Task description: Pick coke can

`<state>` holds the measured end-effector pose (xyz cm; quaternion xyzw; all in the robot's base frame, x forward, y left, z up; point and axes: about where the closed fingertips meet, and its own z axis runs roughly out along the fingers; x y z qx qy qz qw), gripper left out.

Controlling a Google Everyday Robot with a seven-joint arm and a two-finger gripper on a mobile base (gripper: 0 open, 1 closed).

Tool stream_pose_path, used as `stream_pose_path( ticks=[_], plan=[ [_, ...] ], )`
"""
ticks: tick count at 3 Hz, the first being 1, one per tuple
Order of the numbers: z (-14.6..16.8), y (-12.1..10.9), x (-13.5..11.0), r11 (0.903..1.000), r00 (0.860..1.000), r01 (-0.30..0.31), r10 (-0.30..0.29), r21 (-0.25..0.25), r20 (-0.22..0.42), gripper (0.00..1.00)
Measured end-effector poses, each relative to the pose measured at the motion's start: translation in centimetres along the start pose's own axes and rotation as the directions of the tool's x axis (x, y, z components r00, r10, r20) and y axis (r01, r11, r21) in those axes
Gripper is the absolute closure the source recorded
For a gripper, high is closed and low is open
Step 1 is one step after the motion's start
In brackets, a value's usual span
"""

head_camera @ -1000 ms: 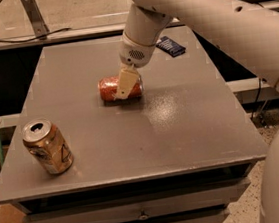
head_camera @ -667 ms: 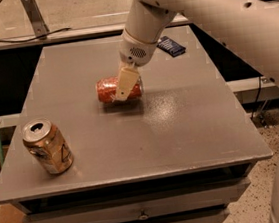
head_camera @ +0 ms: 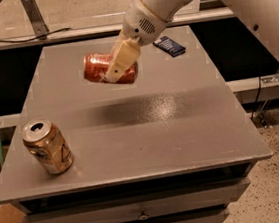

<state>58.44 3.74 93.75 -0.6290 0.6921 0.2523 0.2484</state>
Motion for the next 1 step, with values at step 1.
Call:
stream_pose_path(
  ticks=[1],
  plan=[
    [-0.32,0.27,-0.98,1.0000,1.000,0.003,-0.003,-0.009,0.030,1.00]
  ],
)
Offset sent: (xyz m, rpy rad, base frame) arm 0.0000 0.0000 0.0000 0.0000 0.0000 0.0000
